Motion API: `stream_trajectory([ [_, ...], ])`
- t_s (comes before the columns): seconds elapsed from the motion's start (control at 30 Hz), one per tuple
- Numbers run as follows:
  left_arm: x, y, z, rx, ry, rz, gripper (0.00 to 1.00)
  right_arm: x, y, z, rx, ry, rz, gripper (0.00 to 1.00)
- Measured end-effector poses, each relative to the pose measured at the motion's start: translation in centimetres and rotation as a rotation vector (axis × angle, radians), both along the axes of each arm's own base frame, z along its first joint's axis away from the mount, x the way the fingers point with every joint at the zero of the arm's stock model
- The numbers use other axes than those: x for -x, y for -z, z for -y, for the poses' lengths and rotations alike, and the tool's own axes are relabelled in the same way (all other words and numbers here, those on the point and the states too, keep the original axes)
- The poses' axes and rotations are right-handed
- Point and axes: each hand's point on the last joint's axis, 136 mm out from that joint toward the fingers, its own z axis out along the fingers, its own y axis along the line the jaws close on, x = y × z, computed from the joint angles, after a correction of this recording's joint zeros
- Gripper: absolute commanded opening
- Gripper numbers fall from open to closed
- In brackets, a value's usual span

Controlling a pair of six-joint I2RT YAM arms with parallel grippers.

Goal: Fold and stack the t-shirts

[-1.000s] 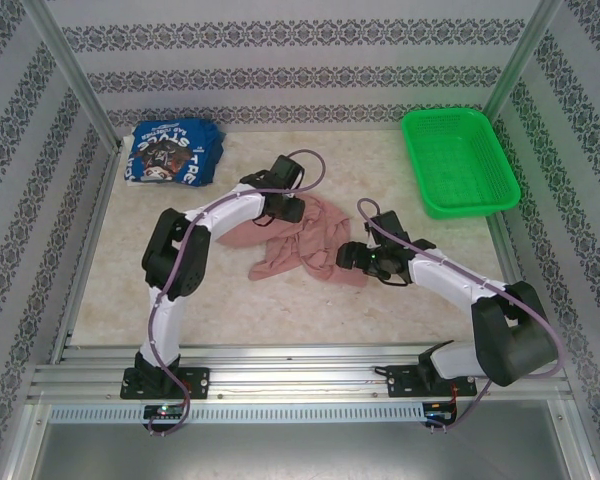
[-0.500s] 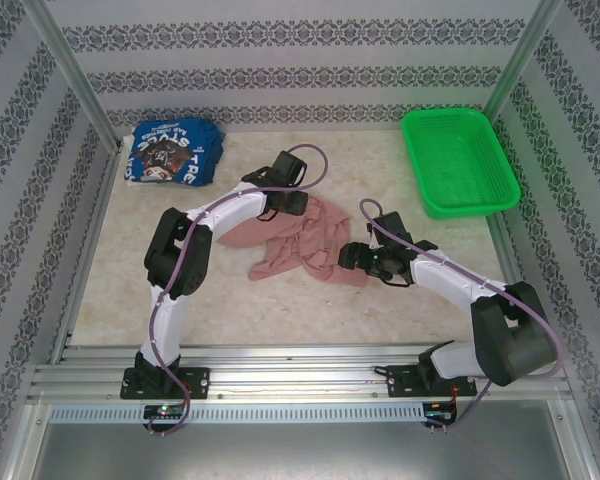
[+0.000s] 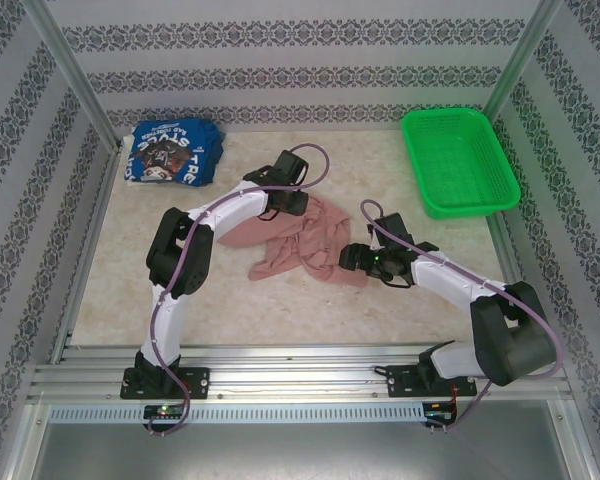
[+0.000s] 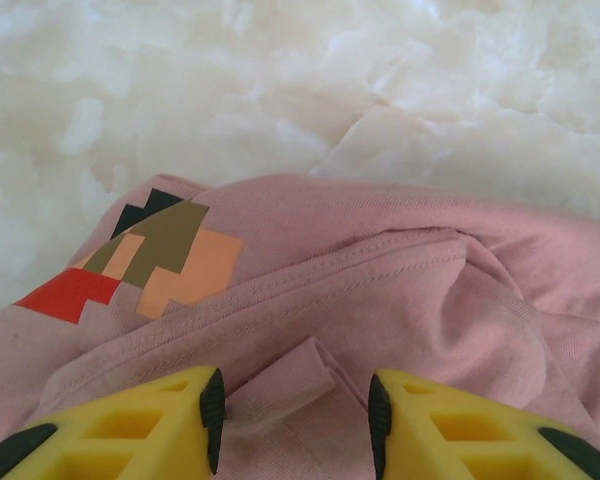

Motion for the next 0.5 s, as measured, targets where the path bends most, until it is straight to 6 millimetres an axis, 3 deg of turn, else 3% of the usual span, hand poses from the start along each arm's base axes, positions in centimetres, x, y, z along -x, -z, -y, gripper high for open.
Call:
stream_trajectory([
  [0.13, 0.3, 0.2, 0.0, -0.003, 0.007, -0.013, 0.37, 0.1, 0.1, 0.0, 0.000, 0.000, -0.001, 0.79],
  [0.33, 0.7, 0.8, -0.2, -0.016, 0.014, -0.027, 0.23, 0.4, 0.4, 0.2, 0.002, 0.000, -0.006, 0.79],
  [0.5, 0.9, 1.2, -0.4, -0.023, 0.016, -0.036, 0.21, 0.3, -0.3, 0.1, -0.007, 0.000, 0.018, 0.79],
])
